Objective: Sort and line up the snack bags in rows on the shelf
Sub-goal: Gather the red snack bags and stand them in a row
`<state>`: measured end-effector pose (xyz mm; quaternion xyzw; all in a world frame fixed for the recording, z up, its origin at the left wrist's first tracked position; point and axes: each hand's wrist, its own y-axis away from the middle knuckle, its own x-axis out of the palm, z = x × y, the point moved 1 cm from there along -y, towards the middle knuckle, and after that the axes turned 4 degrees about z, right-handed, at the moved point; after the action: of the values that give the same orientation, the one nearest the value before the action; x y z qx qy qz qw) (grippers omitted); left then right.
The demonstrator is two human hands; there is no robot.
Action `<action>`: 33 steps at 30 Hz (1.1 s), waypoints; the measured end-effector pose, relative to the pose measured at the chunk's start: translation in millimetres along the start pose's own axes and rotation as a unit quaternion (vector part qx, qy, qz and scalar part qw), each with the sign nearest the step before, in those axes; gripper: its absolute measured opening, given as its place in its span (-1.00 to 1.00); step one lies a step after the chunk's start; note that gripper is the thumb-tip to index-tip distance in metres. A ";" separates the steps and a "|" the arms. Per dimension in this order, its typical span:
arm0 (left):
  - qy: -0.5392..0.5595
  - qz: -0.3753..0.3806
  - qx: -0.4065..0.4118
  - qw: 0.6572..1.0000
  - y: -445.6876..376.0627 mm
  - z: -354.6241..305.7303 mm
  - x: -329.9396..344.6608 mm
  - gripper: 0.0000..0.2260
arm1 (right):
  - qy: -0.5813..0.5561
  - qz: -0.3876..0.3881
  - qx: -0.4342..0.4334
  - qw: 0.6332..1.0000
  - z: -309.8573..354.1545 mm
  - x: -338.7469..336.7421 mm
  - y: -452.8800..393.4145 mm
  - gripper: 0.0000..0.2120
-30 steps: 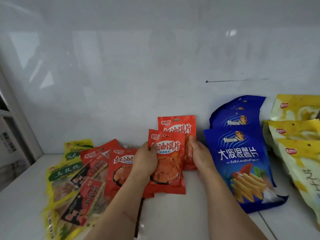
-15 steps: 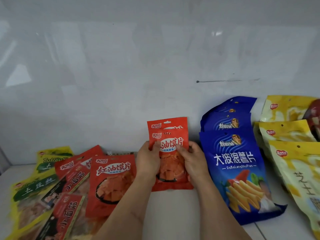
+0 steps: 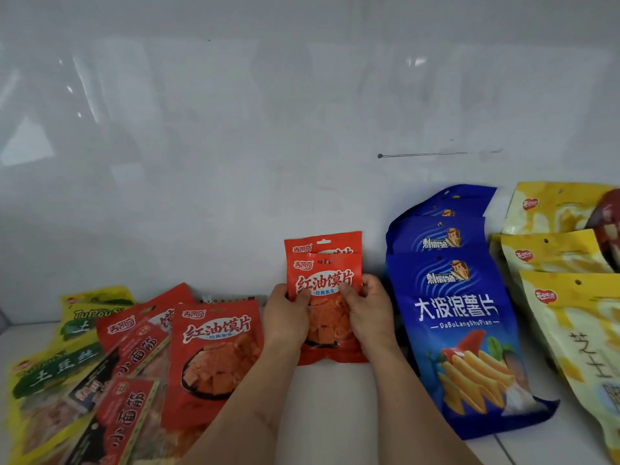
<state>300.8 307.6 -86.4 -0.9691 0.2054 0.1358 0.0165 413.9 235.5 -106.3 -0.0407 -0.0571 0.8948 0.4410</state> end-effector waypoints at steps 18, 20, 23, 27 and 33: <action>-0.083 -0.069 0.056 0.993 26.1 -13.3 -23.9 -0.60 | 0.341 -0.095 -0.081 0.932 25.4 4.9 35.6 -0.44; -0.110 -0.078 0.070 0.988 31.4 -13.7 -27.6 -0.61 | 0.390 -0.087 -0.098 0.911 26.9 6.7 42.1 -0.44; -0.132 -0.083 0.089 0.984 39.7 -13.2 -35.7 -0.67 | 0.421 -0.058 -0.134 0.895 27.3 14.2 50.6 -0.51; -0.150 -0.100 0.105 0.978 48.8 -11.4 -52.3 -0.75 | 0.408 -0.045 -0.223 0.884 27.9 29.5 59.7 -0.65; -0.181 -0.148 0.110 0.966 58.2 -6.7 -94.2 -0.79 | 0.369 0.014 -0.288 0.884 40.4 56.8 67.3 -0.76</action>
<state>196.2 290.8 -53.1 -0.9401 0.0670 0.2818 0.1796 321.6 237.3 -76.9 -0.4936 -0.1446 0.7655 0.3866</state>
